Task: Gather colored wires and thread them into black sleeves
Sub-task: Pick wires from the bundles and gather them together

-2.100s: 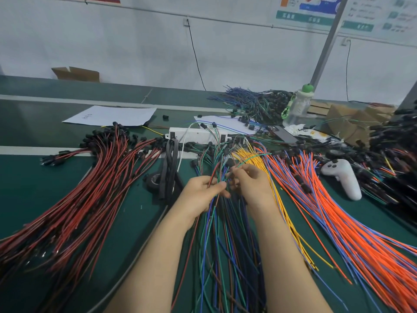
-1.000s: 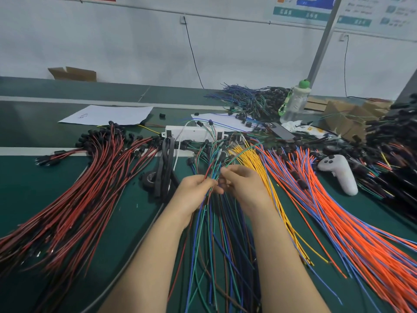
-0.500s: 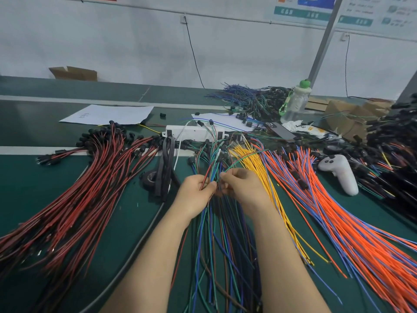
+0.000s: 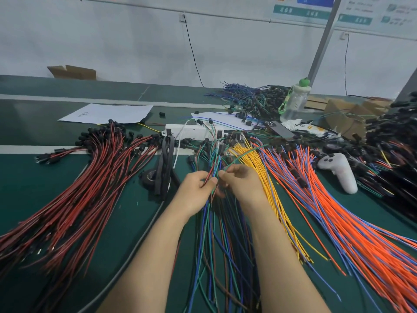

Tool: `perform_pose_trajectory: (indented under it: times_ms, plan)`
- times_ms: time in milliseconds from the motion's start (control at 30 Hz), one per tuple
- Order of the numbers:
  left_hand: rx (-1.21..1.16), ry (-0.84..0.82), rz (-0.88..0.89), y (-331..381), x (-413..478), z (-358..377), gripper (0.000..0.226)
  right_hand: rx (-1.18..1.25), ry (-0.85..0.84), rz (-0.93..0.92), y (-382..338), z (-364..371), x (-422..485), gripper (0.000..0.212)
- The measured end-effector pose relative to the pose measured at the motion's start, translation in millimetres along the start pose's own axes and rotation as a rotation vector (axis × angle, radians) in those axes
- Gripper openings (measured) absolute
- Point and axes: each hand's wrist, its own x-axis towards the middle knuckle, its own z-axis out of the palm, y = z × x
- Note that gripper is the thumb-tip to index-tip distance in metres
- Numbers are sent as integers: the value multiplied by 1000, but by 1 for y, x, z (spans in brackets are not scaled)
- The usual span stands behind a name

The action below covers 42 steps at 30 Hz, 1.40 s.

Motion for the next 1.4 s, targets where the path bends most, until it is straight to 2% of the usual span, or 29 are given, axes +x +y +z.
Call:
perform_pose_trajectory:
  times_ms: [100,167,233,367,500,567,633,833,1000,1100,1233,1400]
  plan:
    - [12,64,-6,-4,0,3,17,-213,126,-5,5,3,1,33]
    - [19,85,-5,-6,3,5,18,-304,193,-93,3,4,0,29]
    - [40,75,1,-7,4,6,19,-338,166,-150,2,4,2,21]
    - [-11,69,10,-6,2,6,19,-284,59,-114,-3,0,1,28]
    - [-113,130,-124,0,1,4,39,-97,16,-57,-6,-3,-3,41]
    - [-254,131,-240,3,1,3,35,-103,21,-51,-6,-1,-3,39]
    - [-379,137,-273,5,1,3,27,-132,58,-58,-5,1,-2,33]
    - [-188,167,-143,1,3,6,26,-167,73,-76,0,1,0,28]
    - [-173,180,-80,-2,3,8,25,-221,165,-96,5,2,2,12]
    - [-156,158,-38,0,1,9,22,-237,158,-158,2,3,2,4]
    - [-124,142,-17,1,0,9,17,-166,116,-102,-2,2,1,25]
    - [-217,147,-33,2,1,10,22,-10,174,-17,-1,3,3,29]
